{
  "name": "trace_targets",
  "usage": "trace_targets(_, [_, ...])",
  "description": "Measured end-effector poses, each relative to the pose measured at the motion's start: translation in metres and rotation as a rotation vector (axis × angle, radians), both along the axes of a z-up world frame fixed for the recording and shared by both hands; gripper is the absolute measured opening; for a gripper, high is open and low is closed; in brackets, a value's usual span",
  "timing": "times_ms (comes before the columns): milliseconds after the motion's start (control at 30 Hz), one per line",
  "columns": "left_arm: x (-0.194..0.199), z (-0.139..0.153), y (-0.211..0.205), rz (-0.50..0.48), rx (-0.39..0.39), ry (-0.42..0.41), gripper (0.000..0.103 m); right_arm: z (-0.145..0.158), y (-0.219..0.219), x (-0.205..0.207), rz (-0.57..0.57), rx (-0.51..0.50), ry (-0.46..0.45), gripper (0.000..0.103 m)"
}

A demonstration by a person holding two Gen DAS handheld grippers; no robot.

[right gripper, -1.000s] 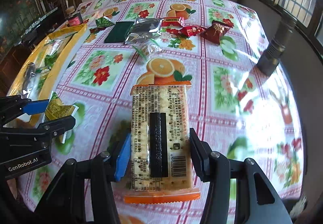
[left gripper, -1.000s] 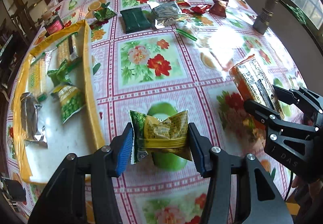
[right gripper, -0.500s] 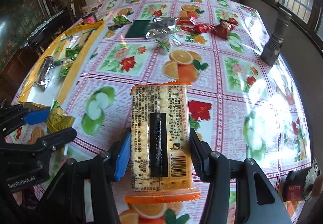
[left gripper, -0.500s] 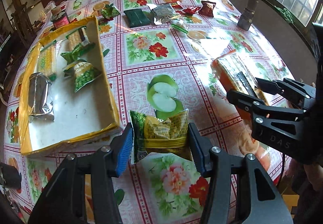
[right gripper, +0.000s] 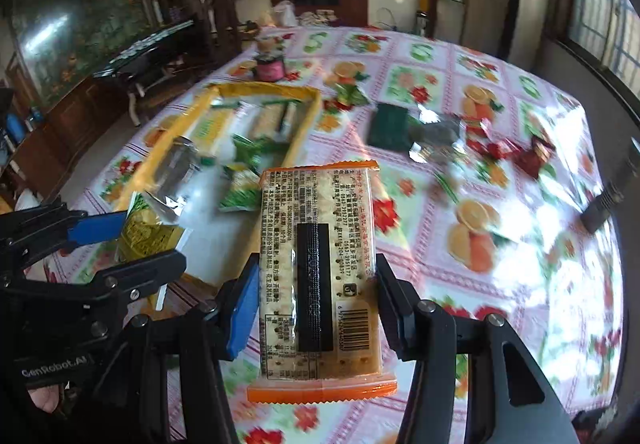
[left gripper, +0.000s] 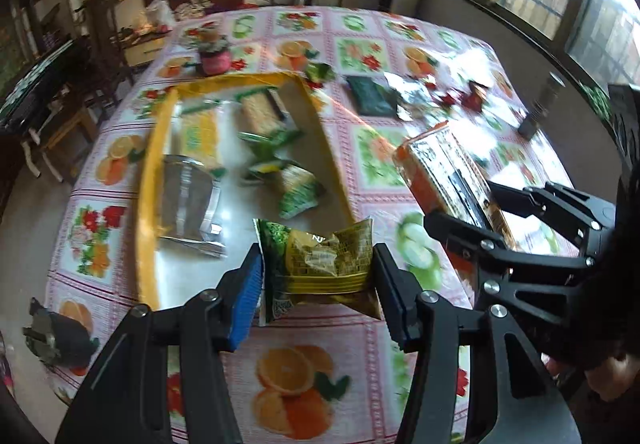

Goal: Organize snacks
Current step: 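Carry both packs into the tray and open both grippers to release them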

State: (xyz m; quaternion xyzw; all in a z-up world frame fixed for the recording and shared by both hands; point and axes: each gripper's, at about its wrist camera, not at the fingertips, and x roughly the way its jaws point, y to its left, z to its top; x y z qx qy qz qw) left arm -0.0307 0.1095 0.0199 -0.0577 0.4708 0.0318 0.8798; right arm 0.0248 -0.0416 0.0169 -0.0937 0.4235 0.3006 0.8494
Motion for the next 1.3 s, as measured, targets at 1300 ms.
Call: trace_targets(1300, [0.045, -0.050, 0.092, 0.250, 0.024, 0.242, 0.071, -0.034, 0.077, 0.038, 0.078, 0.143, 0.204, 0.055])
